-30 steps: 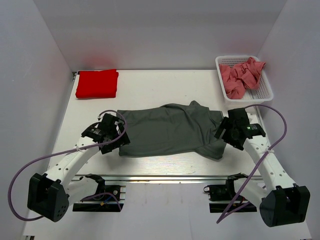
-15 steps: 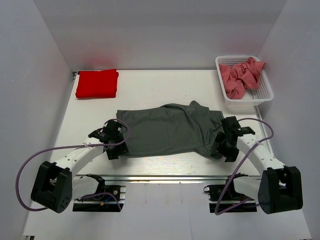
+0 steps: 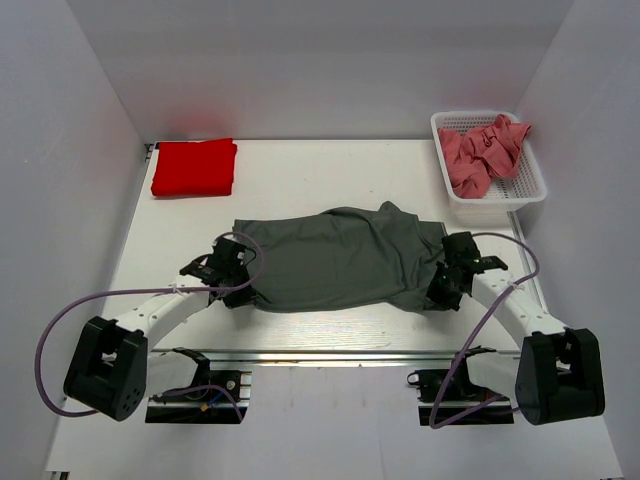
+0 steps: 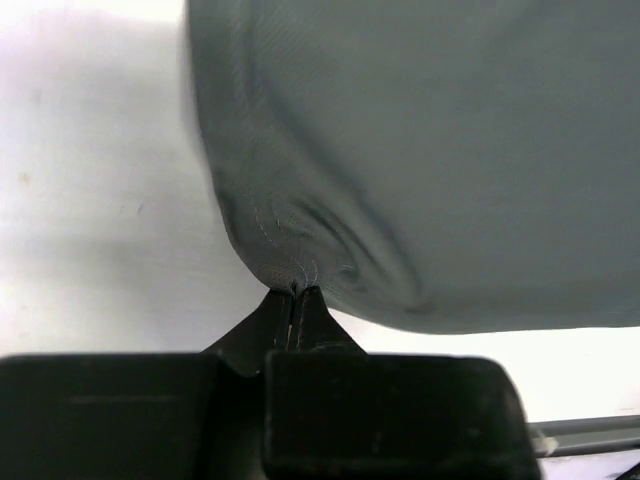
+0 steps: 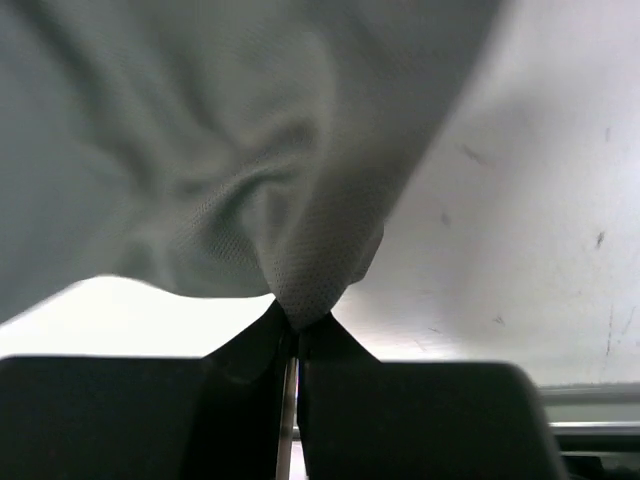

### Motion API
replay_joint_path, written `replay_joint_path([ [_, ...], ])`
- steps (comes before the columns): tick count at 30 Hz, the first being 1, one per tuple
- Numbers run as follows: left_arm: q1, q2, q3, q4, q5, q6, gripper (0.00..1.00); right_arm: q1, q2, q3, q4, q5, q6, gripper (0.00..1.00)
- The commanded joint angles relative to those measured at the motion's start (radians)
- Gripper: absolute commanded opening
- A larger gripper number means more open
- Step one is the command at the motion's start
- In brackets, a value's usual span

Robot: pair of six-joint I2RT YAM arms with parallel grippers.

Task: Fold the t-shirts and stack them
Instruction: Flatten out the tshirt

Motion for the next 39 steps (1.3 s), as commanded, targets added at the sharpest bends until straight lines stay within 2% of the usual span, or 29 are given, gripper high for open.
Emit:
replay_joint_path([
  [1, -0.003, -0.057, 0.079, 0.091, -0.025, 0.036, 0.00, -0.004, -0.041, 0.116, 0.032, -0.021, -0.057, 0.00],
  [9, -0.003, -0.156, 0.340, 0.085, -0.163, 0.126, 0.00, -0.003, -0.156, 0.320, 0.104, -0.003, -0.098, 0.00],
  [14, -0.003, -0.166, 0.533, 0.095, -0.266, 0.179, 0.00, -0.004, -0.201, 0.447, 0.168, 0.124, -0.071, 0.00],
  [19, 0.011, -0.092, 0.707, 0.157, -0.349, 0.266, 0.00, -0.004, -0.175, 0.605, 0.255, 0.264, -0.102, 0.00],
  [22, 0.011, -0.028, 0.844, 0.157, -0.383, 0.318, 0.00, -0.007, -0.098, 0.703, 0.268, 0.318, -0.132, 0.00],
  [26, 0.011, 0.066, 1.016, 0.132, -0.401, 0.378, 0.00, -0.007, -0.034, 0.907, 0.274, 0.321, -0.191, 0.00],
  [30, 0.011, 0.100, 1.151, 0.141, -0.412, 0.433, 0.00, -0.007, -0.003, 1.010, 0.294, 0.304, -0.243, 0.00],
  [34, 0.011, 0.159, 1.273, 0.158, -0.423, 0.495, 0.00, -0.006, 0.023, 1.096, 0.323, 0.284, -0.298, 0.00],
  [39, 0.011, 0.241, 1.407, 0.149, -0.466, 0.550, 0.00, -0.006, 0.066, 1.119, 0.447, 0.322, -0.369, 0.00],
])
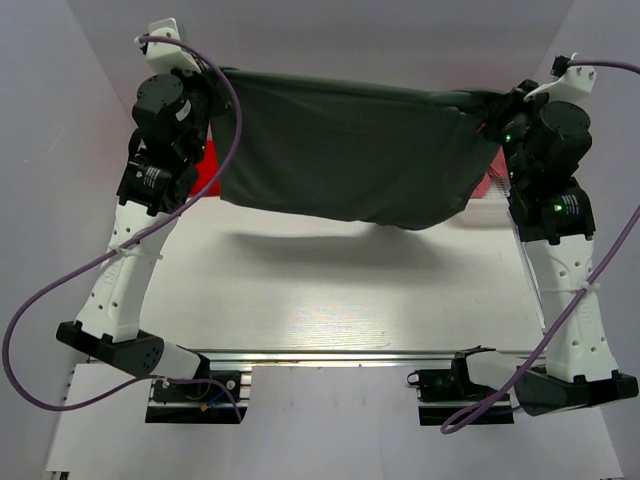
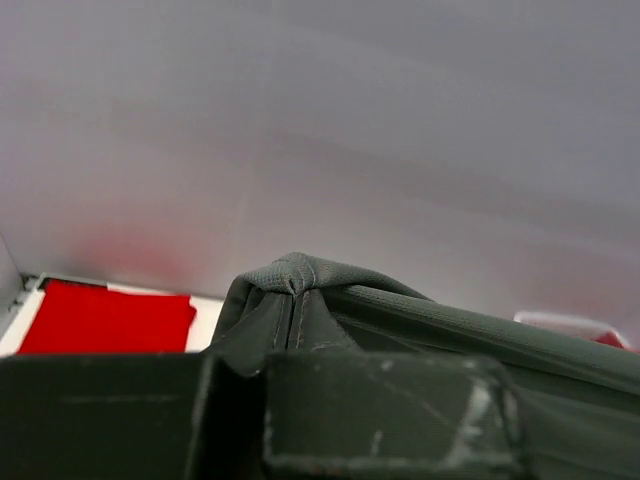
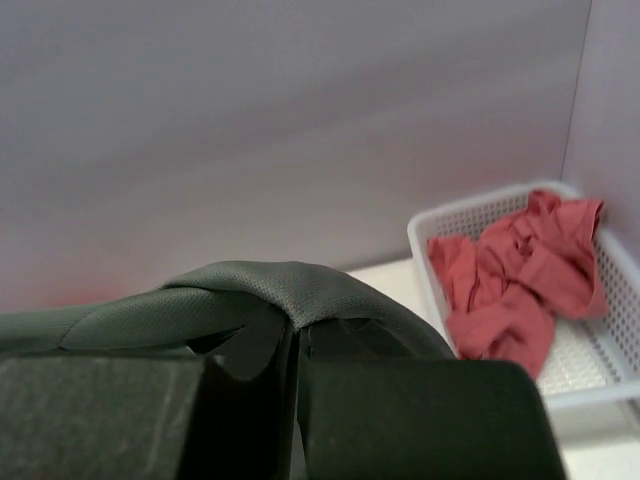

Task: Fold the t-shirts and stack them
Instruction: Flatten out the tshirt

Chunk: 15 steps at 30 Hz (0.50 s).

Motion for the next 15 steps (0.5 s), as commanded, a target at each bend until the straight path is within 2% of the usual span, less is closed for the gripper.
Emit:
replay_joint_path([
  [1, 0.005, 0.027, 0.066, 0.023, -0.068, 0.084, 0.00, -0.004, 0.045, 0.049, 0.150, 0.054, -0.089, 0.00],
  [8, 0.014, 0.120, 0.075, 0.152, -0.101, 0.154, 0.00, -0.006, 0.174, 0.106, 0.370, 0.062, -0.171, 0.00],
  [13, 0.034, 0.298, 0.187, 0.199, -0.139, 0.173, 0.00, -0.010, 0.382, 0.222, 0.459, 0.082, -0.215, 0.00],
  [15, 0.046, 0.362, 0.281, 0.208, -0.139, 0.182, 0.00, -0.015, 0.469, 0.334, 0.473, 0.079, -0.232, 0.00],
])
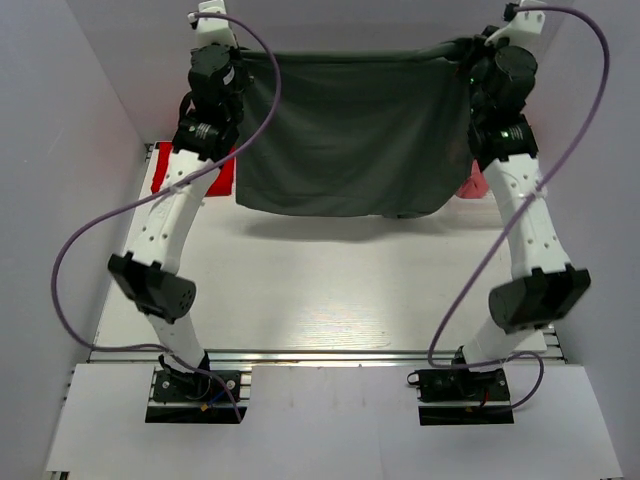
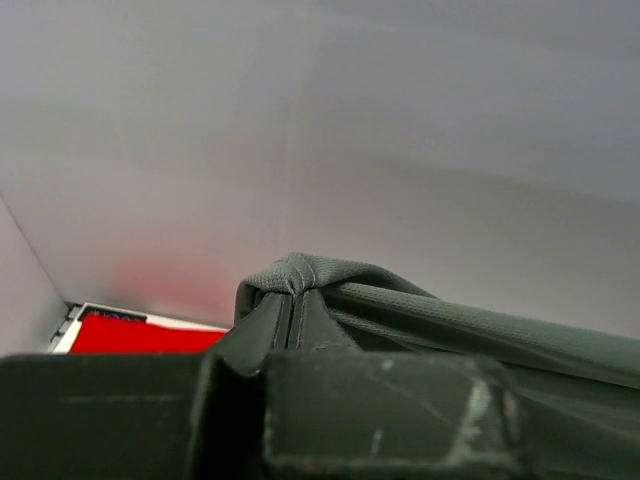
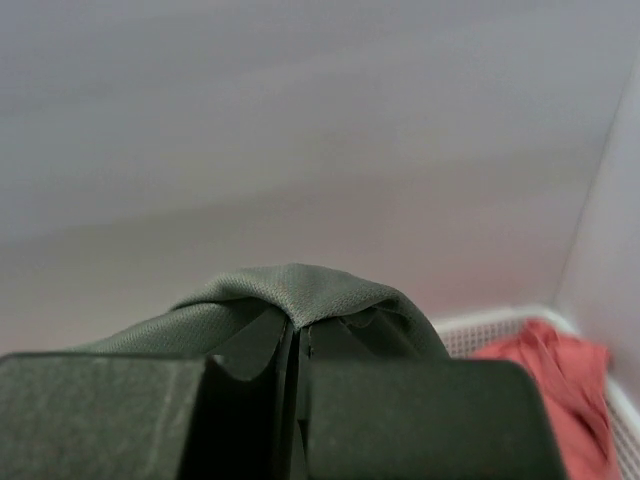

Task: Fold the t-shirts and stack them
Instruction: Flatten out the tshirt

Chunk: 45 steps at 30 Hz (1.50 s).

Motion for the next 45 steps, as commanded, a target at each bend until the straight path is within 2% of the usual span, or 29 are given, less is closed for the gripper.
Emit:
replay_joint_path([
  [1, 0.044, 0.113, 0.137, 0.056, -0.023, 0.045, 0.00, -0.015, 0.130, 0.198, 0.152, 0.038, -0.063, 0.00],
  [2, 0.044, 0.149, 0.235, 0.056, -0.014, 0.045, 0.00, -0.018, 0.192, 0.281, 0.153, 0.038, -0.066, 0.00],
  [5, 0.073, 0.232, 0.390, 0.045, 0.035, 0.045, 0.00, -0.026, 0.300, 0.441, 0.208, -0.018, -0.088, 0.00],
  [9, 0.107, 0.195, 0.345, 0.089, 0.069, 0.026, 0.00, -0.031, 0.307, 0.452, 0.288, -0.064, -0.100, 0.00],
  [11, 0.118, 0.154, 0.249, 0.109, 0.117, 0.026, 0.00, -0.035, 0.264, 0.412, 0.293, -0.110, -0.091, 0.00],
  [15, 0.127, 0.074, 0.075, 0.095, 0.160, 0.007, 0.00, -0.038, 0.156, 0.141, 0.264, -0.137, -0.092, 0.00],
  [18, 0.127, -0.042, -0.202, 0.135, 0.192, -0.019, 0.00, -0.038, 0.037, -0.092, 0.283, -0.158, -0.060, 0.00],
  [19, 0.127, -0.081, -0.382, 0.167, 0.209, -0.039, 0.00, -0.038, 0.011, -0.308, 0.303, -0.167, -0.057, 0.00],
  [21, 0.127, -0.188, -0.555, 0.259, 0.241, -0.065, 0.00, -0.037, -0.083, -0.439, 0.339, -0.215, -0.024, 0.00],
  [22, 0.127, -0.217, -0.683, 0.269, 0.258, -0.095, 0.00, -0.034, -0.119, -0.590, 0.336, -0.227, -0.008, 0.00],
  [26, 0.109, -0.320, -0.931, 0.264, 0.247, -0.160, 0.00, -0.032, -0.236, -0.839, 0.333, -0.255, 0.063, 0.00],
  [27, 0.109, -0.337, -1.015, 0.273, 0.288, -0.174, 0.00, -0.034, -0.291, -0.902, 0.325, -0.249, 0.099, 0.00],
  [31, 0.109, -0.405, -1.176, 0.241, 0.311, -0.250, 0.00, -0.029, -0.362, -1.005, 0.227, -0.235, 0.106, 0.00],
  [33, 0.109, -0.428, -1.236, 0.241, 0.322, -0.295, 0.00, -0.029, -0.379, -1.051, 0.120, -0.203, 0.130, 0.00],
  [36, 0.099, -0.452, -1.367, 0.264, 0.394, -0.344, 0.00, -0.032, -0.407, -1.126, 0.037, -0.232, 0.164, 0.00],
  [41, 0.099, -0.452, -1.448, 0.203, 0.431, -0.389, 0.00, -0.031, -0.433, -1.189, -0.126, -0.204, 0.227, 0.00],
  [45, 0.099, -0.520, -1.514, 0.125, 0.431, -0.424, 0.00, -0.031, -0.491, -1.246, -0.259, -0.223, 0.271, 0.00],
])
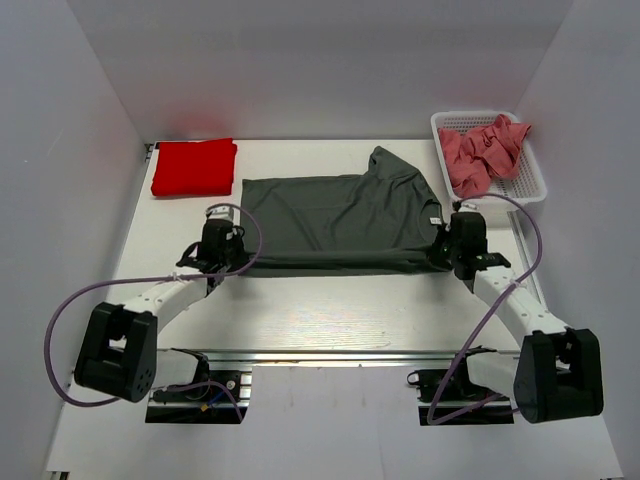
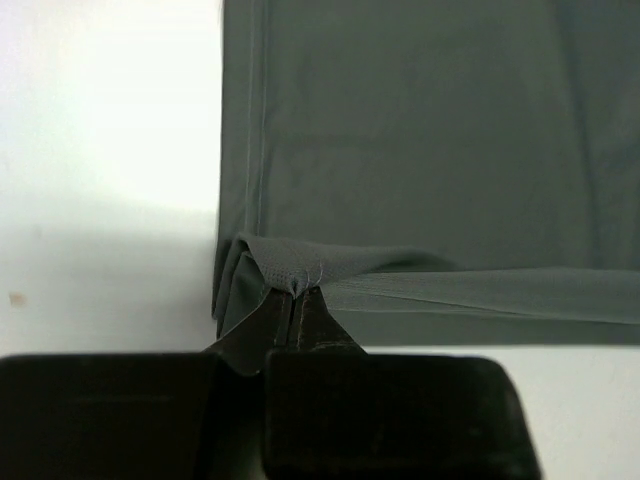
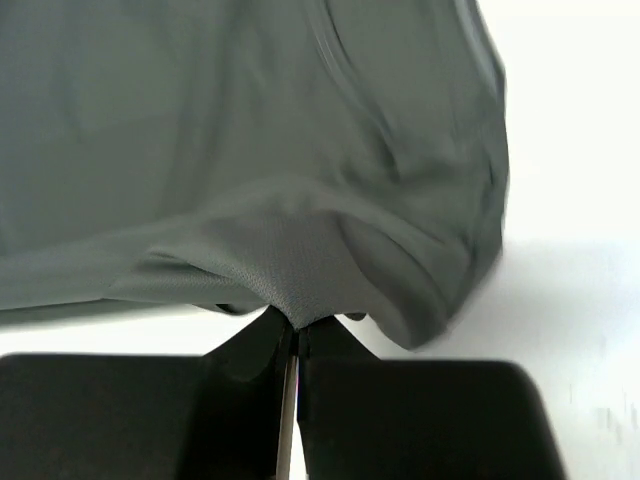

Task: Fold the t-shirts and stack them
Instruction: Flatten out the tshirt, then fold the flattened tshirt in 1/3 of the way

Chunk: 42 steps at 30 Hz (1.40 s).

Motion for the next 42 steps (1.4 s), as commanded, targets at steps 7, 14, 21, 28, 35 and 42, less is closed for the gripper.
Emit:
replay_joint_path([
  [7, -0.010, -0.290, -0.094, -0.201, 0.082, -0.098, 0.00, -0.008, -0.204, -0.037, -0.378, 0.106, 0.134, 0.00],
  [14, -0.010, -0.352, -0.102, -0.251, 0.126, -0.098, 0.00, -0.008, -0.253, -0.037, -0.397, 0.104, 0.189, 0.00],
  [21, -0.010, -0.244, -0.011, -0.222, 0.117, -0.098, 0.00, -0.010, -0.131, 0.047, -0.332, 0.103, 0.203, 0.00],
  [28, -0.001, -0.126, 0.102, -0.209, 0.065, -0.119, 0.00, -0.011, 0.017, 0.195, -0.306, 0.132, 0.206, 0.00],
  [35, 0.013, 0.062, 0.272, -0.220, 0.019, -0.101, 0.00, -0.013, 0.221, 0.347, -0.355, 0.162, 0.189, 0.00],
  [42, 0.013, 0.302, 0.473, -0.237, -0.058, -0.104, 0.00, -0.017, 0.475, 0.566, -0.373, 0.149, 0.166, 0.03],
])
